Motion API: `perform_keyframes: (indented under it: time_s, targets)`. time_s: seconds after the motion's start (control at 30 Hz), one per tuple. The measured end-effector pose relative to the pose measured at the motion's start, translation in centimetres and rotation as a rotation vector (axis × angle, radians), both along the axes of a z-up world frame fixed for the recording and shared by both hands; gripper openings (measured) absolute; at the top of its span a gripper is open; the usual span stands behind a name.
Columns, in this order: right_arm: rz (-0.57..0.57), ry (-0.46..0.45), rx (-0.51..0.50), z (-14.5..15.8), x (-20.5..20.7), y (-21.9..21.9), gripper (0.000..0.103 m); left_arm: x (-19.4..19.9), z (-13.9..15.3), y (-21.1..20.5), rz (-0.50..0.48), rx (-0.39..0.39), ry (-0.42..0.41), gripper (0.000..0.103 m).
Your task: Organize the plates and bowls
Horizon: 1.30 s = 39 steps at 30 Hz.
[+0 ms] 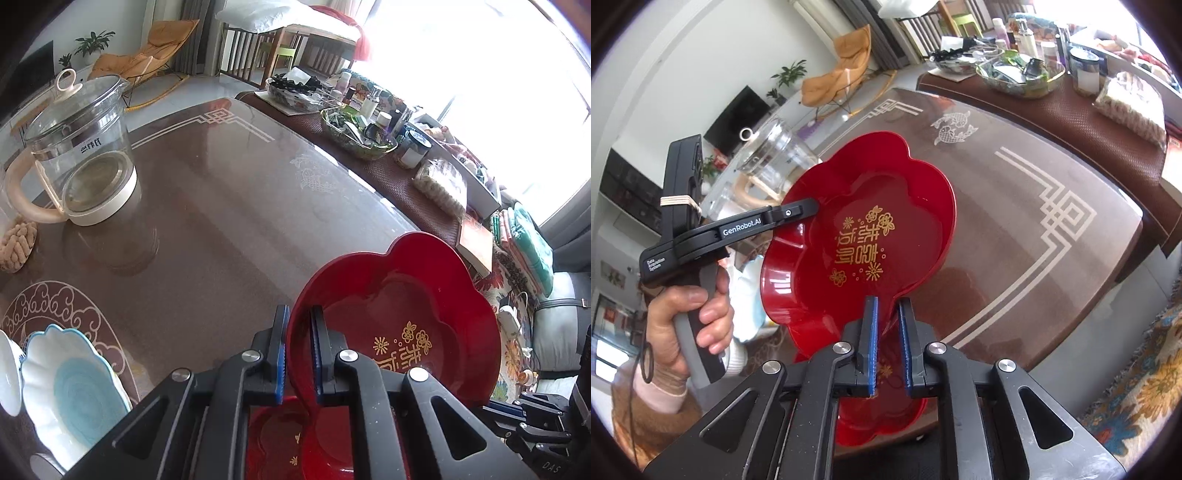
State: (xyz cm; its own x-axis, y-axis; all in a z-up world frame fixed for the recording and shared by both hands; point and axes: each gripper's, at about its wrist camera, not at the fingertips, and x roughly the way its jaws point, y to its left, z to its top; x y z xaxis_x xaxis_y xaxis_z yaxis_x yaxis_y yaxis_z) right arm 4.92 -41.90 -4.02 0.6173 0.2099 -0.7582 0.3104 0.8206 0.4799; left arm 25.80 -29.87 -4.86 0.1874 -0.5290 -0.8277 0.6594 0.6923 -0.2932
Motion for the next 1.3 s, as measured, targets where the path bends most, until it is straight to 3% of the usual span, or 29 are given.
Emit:
perform_keyframes:
  time_s: [0.33,0.63,0.8,0.93,1.03,1.07,1.1,1.23,1.3]
  targets:
    - [-0.092,0.025,0.057,-4.2,-4.9,6.6,0.015,-3.9,-4.8,3.5,-0.056,0.052,0.000,0.014]
    - [-0.167,0.049,0.096,-7.4,-5.6,8.9,0.015,-6.0,-6.4,1.8,-0.142,0.168,-0.162,0.023]
    - [-0.187,0.056,0.077,-7.8,-5.5,9.8,0.014,-7.1,-7.0,1.3,-0.168,0.266,-0.296,0.026]
    - [-0.197,0.072,0.075,-7.9,-4.9,9.8,0.015,-7.0,-7.0,1.2,-0.168,0.277,-0.318,0.027]
    - [-0.180,0.099,0.081,-8.3,-4.7,9.9,0.025,-6.5,-6.1,1.8,-0.126,0.249,-0.315,0.034]
    - [-0.180,0.096,0.077,-8.3,-4.9,10.0,0.038,-6.2,-5.6,2.1,-0.106,0.237,-0.315,0.037]
    - [-0.189,0.083,0.063,-7.9,-5.1,10.0,0.044,-6.0,-5.0,2.5,-0.084,0.222,-0.319,0.044]
    - [-0.247,-0.050,-0.073,-5.1,-7.4,10.4,0.053,-6.4,-1.8,4.9,-0.004,0.138,-0.349,0.062]
    - [-0.308,-0.119,-0.175,-3.5,-8.9,10.5,0.063,-7.7,0.0,6.6,0.030,0.084,-0.384,0.075]
